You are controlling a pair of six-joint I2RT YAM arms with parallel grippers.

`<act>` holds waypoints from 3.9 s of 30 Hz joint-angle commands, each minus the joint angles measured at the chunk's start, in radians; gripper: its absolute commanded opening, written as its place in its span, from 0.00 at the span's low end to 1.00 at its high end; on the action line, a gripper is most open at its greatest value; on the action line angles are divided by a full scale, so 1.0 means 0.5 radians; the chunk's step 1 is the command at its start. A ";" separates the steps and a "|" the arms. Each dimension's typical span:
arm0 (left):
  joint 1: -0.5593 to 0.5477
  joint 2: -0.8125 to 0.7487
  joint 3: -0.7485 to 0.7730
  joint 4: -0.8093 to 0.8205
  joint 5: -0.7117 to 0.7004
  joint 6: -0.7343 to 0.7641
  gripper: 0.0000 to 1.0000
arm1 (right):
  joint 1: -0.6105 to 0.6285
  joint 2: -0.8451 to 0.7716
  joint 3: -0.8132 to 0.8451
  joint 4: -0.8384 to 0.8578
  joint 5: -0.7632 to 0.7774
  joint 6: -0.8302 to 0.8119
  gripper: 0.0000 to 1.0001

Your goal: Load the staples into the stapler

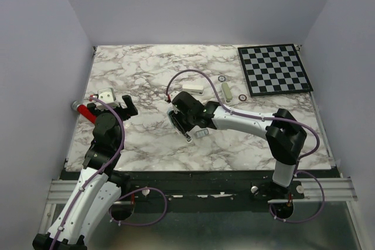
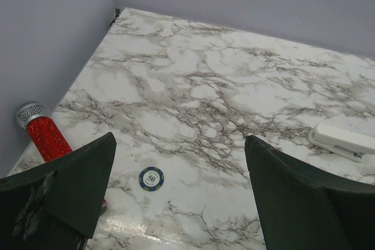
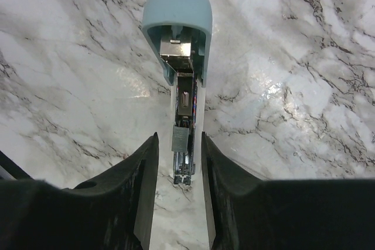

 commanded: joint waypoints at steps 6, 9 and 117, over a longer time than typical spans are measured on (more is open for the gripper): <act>-0.003 -0.027 -0.009 0.022 0.035 0.001 0.99 | 0.081 0.124 0.226 -0.320 0.172 0.161 0.41; -0.003 -0.030 -0.006 0.022 0.035 0.001 0.99 | 0.105 0.191 0.284 -0.381 0.230 0.210 0.40; -0.003 -0.107 -0.009 -0.002 -0.133 -0.045 0.99 | 0.326 0.336 0.392 -0.406 0.825 0.081 0.39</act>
